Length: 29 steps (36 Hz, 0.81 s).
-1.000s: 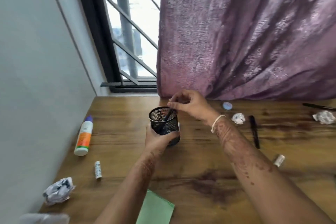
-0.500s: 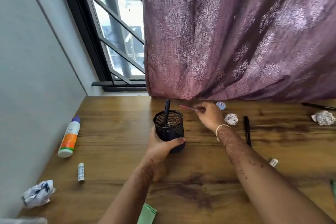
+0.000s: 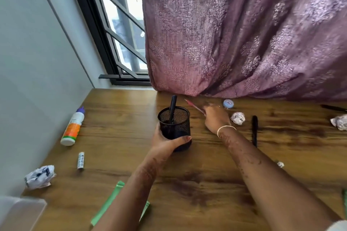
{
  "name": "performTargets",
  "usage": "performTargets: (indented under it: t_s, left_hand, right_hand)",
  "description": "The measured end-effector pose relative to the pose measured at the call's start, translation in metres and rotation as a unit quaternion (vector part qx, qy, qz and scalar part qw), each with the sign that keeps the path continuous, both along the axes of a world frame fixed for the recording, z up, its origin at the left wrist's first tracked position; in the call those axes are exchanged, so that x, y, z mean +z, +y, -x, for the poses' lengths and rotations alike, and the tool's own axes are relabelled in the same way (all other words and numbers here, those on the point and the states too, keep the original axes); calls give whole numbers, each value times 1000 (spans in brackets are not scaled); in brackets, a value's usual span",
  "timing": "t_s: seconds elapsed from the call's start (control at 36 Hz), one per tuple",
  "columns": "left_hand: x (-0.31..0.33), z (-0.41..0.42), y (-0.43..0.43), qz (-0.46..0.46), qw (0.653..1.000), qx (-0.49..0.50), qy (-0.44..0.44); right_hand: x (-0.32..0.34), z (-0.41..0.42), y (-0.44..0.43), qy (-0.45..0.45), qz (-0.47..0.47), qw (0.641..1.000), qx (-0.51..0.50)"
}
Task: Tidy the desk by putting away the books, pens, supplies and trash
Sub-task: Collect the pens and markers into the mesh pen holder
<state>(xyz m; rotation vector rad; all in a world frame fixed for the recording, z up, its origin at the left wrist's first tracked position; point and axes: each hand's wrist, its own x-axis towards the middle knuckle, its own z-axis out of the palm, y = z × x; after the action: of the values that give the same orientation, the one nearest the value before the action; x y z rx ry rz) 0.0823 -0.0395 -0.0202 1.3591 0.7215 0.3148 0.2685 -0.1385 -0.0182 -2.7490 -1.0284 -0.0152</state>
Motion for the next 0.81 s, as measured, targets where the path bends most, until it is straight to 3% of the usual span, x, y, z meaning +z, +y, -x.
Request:
performTargets:
  t_s: [0.14, 0.25, 0.33, 0.39, 0.58, 0.72, 0.81]
  left_hand:
    - [3, 1, -23, 5, 1000, -12, -5]
    - [5, 1, -43, 5, 999, -33, -13]
    - [3, 0, -59, 0, 999, -46, -12]
    - [6, -2, -71, 2, 998, -60, -7]
    - [22, -2, -104, 0, 992, -125, -35]
    - [26, 11, -116, 8, 986, -156, -53]
    - [25, 24, -121, 24, 983, -170, -63]
  right_hand:
    - [6, 14, -25, 111, -196, 974, -23]
    - [33, 37, -51, 186, -393, 897, -78]
    - [58, 51, -68, 230, -490, 836, -91]
    - [71, 59, -80, 243, -524, 813, -79]
    - [77, 81, -109, 213, -440, 868, -87]
    - [72, 107, -128, 139, -376, 911, -102]
    - [67, 122, -136, 139, -384, 905, -122]
